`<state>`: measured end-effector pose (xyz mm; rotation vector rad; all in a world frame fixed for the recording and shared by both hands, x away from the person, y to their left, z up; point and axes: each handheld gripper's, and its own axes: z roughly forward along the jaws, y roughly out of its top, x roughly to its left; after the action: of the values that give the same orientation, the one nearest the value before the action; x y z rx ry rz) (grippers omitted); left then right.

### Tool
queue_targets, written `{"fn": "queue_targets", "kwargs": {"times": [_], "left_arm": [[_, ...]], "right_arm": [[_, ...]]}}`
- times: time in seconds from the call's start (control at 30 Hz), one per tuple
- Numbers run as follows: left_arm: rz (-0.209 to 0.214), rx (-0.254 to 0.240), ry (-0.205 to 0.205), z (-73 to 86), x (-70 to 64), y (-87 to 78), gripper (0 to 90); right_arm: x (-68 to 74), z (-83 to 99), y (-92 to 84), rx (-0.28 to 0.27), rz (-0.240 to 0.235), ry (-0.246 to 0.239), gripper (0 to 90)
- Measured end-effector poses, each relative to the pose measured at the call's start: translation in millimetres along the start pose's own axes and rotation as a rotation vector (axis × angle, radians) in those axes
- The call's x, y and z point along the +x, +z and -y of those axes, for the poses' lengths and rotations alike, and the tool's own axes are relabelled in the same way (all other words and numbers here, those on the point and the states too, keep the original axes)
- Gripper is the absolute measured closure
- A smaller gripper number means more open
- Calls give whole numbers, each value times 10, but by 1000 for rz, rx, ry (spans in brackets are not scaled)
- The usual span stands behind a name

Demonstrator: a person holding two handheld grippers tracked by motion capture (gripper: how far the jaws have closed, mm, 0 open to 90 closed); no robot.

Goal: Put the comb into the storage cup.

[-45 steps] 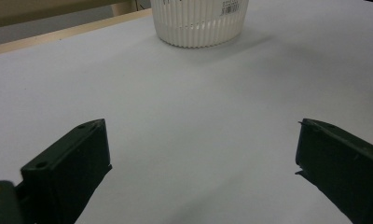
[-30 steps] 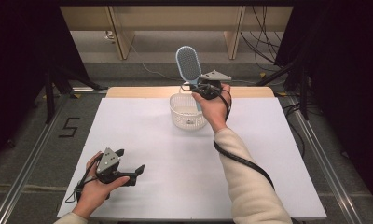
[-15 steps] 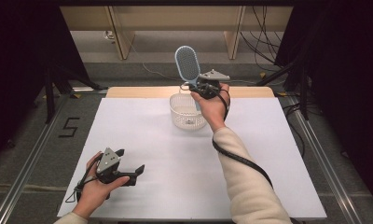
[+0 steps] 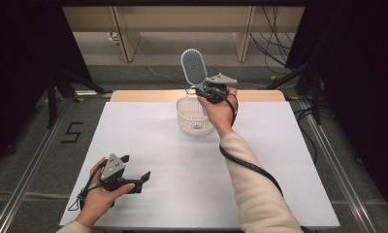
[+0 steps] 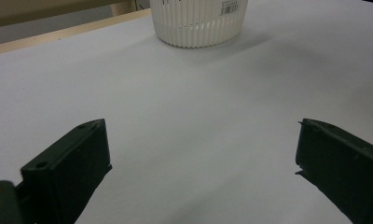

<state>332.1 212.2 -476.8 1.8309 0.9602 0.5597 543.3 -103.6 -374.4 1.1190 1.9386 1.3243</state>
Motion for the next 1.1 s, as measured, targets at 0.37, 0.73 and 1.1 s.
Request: {"fn": "queue_targets", "kwargs": {"times": [0.37, 0.73, 1.1], "left_arm": [[-1, 1, 0, 1, 0, 1, 24], [3, 1, 1, 1, -7, 8, 25], [1, 1, 2, 1, -13, 11, 25]], "right_arm": [[-8, 32, 40, 5, 4, -5, 710], [-2, 57, 69, 5, 0, -12, 710], [-6, 86, 81, 8, 1, -24, 710]]}}
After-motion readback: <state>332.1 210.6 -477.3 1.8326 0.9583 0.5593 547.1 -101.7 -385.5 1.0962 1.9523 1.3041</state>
